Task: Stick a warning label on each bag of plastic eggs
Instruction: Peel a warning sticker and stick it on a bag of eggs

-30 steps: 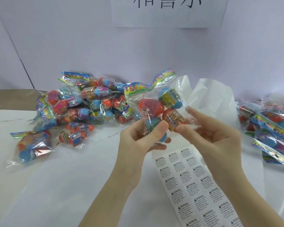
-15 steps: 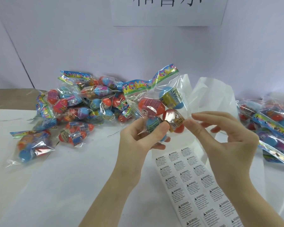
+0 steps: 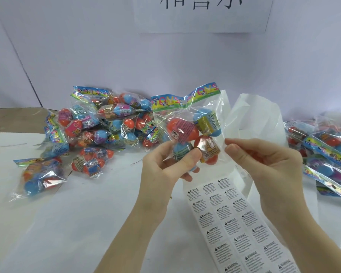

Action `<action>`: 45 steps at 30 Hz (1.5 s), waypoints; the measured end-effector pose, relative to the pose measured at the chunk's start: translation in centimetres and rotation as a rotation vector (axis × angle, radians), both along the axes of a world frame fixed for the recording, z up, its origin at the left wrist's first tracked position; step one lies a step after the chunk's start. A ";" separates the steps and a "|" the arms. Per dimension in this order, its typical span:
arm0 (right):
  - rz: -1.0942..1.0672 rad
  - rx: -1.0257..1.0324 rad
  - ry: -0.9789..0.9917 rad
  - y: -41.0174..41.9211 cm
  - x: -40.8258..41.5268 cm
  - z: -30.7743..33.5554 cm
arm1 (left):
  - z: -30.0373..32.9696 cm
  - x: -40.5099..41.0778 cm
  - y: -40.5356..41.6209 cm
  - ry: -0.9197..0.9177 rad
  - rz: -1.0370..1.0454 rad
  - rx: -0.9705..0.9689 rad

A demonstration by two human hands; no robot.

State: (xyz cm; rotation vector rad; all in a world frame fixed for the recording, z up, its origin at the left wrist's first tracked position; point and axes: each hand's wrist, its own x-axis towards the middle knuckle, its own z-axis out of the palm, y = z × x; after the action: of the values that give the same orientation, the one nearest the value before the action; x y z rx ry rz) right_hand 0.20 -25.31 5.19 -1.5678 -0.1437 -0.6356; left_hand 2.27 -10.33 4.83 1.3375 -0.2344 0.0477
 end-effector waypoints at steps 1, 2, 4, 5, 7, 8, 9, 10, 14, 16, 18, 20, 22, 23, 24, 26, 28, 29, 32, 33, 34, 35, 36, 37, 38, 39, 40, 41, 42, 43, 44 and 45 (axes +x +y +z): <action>-0.014 -0.005 0.005 0.0 0.0 0.0 | 0.0 0.0 0.0 0.001 -0.006 0.000; -0.036 -0.021 0.007 0.0 0.0 0.0 | 0.1 0.0 0.0 0.001 -0.011 0.001; -0.076 -0.065 0.017 0.1 0.0 0.0 | 0.0 0.0 0.0 0.005 -0.010 -0.004; -0.082 -0.080 0.024 0.2 0.0 0.0 | 0.0 0.0 0.1 0.011 -0.007 -0.010; -0.074 -0.104 0.041 -0.1 0.2 0.0 | 0.0 0.1 0.2 0.019 -0.003 -0.002; -0.061 -0.102 0.051 -0.3 0.2 -0.1 | 0.0 0.0 0.2 0.020 -0.008 0.010; -0.039 -0.077 0.063 -0.4 0.3 -0.1 | 0.1 0.0 0.2 0.018 -0.014 0.014; -0.013 -0.046 0.074 -0.5 0.4 -0.1 | 0.1 0.0 0.3 0.019 -0.017 0.005; -0.018 -0.026 0.077 -1.2 0.8 0.1 | 0.6 0.4 1.0 0.056 0.031 -0.143; 0.009 -0.008 0.044 -1.3 0.6 0.4 | 0.7 0.5 1.3 0.054 0.043 -0.174; 0.042 -0.028 0.037 -1.1 0.4 0.6 | 0.8 0.4 1.3 0.056 0.034 -0.172; 0.079 -0.049 0.054 -0.7 0.3 0.4 | 0.7 0.3 1.1 0.061 0.021 -0.151; 0.093 -0.061 0.052 -0.3 0.1 0.4 | 0.6 0.2 0.9 0.059 0.010 -0.127; 0.089 -0.058 0.042 -0.2 0.1 0.4 | 0.6 0.2 0.8 0.053 0.005 -0.115; 0.081 -0.053 0.033 -0.1 0.0 0.4 | 0.6 0.2 0.7 0.046 0.002 -0.103; 0.084 -0.049 0.038 -0.2 0.1 0.5 | 0.6 0.1 0.7 0.029 -0.003 -0.080; 0.102 -0.037 0.074 -0.5 0.2 0.4 | 0.6 0.0 0.7 0.012 -0.020 -0.062; 0.119 -0.024 0.101 -0.7 0.3 0.3 | 0.6 0.0 0.7 0.005 -0.027 -0.056; 0.143 -0.033 0.145 -0.8 0.3 0.2 | 0.7 0.0 0.8 -0.009 -0.032 -0.043; 0.147 -0.039 0.153 -0.7 0.3 0.2 | 0.7 0.0 0.8 -0.005 -0.030 -0.046; 0.151 -0.044 0.157 -0.7 0.2 0.2 | 0.7 0.0 0.7 0.002 -0.032 -0.051; 0.159 -0.046 0.162 -0.5 0.2 0.2 | 0.7 0.0 0.7 0.010 -0.038 -0.056; 0.172 -0.045 0.166 -0.4 0.1 0.3 | 0.7 0.0 0.7 0.019 -0.048 -0.062; 0.180 -0.038 0.169 -0.3 0.1 0.3 | 0.7 0.0 0.6 0.026 -0.058 -0.066; 0.185 -0.032 0.167 -0.3 0.1 0.3 | 0.7 0.0 0.6 0.031 -0.068 -0.066; 0.190 -0.025 0.160 -0.2 0.1 0.4 | 0.7 0.0 0.5 0.034 -0.076 -0.062; 0.195 -0.015 0.152 -0.2 0.1 0.4 | 0.7 0.0 0.5 0.038 -0.083 -0.060; 0.197 -0.002 0.142 -0.2 0.1 0.4 | 0.7 -0.1 0.5 0.044 -0.085 -0.061; 0.196 0.008 0.134 -0.1 0.1 0.4 | 0.7 -0.1 0.4 0.053 -0.083 -0.068; 0.194 0.016 0.125 -0.2 0.1 0.5 | 0.6 -0.1 0.4 0.061 -0.078 -0.074; 0.196 0.023 0.118 -0.2 0.1 0.6 | 0.6 -0.1 0.4 0.069 -0.073 -0.081; 0.201 0.029 0.109 -0.2 0.1 0.6 | 0.6 -0.1 0.4 0.078 -0.070 -0.090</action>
State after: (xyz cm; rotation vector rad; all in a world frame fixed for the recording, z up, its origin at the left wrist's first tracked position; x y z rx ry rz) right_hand 0.29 -25.53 5.82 -1.5333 -0.2065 -0.3926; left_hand 2.17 -9.94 5.45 1.2381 -0.2106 -0.0520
